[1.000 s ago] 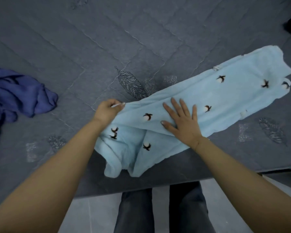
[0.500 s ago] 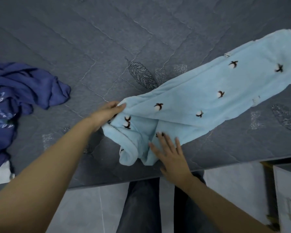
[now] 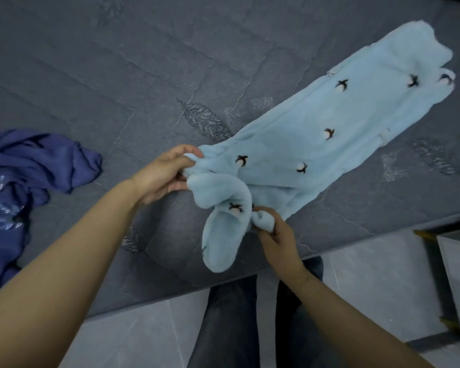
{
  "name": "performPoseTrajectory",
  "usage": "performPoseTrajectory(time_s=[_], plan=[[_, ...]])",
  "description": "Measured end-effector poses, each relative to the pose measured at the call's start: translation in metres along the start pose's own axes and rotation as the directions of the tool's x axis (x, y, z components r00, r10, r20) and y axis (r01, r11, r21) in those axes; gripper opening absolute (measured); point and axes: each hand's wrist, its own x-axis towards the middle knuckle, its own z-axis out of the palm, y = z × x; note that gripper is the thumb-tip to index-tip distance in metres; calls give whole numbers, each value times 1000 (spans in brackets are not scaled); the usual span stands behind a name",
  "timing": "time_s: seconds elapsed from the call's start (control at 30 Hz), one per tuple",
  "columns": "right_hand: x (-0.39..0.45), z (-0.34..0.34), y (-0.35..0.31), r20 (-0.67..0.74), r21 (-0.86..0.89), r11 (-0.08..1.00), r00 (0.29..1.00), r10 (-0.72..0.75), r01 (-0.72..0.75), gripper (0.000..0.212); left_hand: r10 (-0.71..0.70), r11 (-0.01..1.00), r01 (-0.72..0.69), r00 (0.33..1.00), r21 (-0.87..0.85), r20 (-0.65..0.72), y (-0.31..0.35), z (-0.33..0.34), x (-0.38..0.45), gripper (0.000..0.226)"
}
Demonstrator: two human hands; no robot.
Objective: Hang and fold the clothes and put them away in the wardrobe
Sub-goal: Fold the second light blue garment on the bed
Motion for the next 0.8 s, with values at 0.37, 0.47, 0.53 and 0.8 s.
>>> performPoseTrajectory(time_s=[0.37, 0.47, 0.53, 0.8], plan=[[49, -153, -122, -308, 636, 768, 892, 332, -66, 51, 118, 993, -109, 953, -49, 279, 177, 123, 16, 38], [73, -200, -136, -332, 686, 726, 866, 374, -50, 43, 252, 921, -300, 945, 249, 207, 213, 168, 38, 25], [91, -231, -144, -337, 703, 711, 864, 375, -35, 38, 353, 833, -396, 918, 386, 181, 239, 195, 54, 10], [193, -360, -140, -416, 752, 659, 795, 442, 27, 39, 452, 800, -496, 868, 337, 206, 309, 306, 185, 16]])
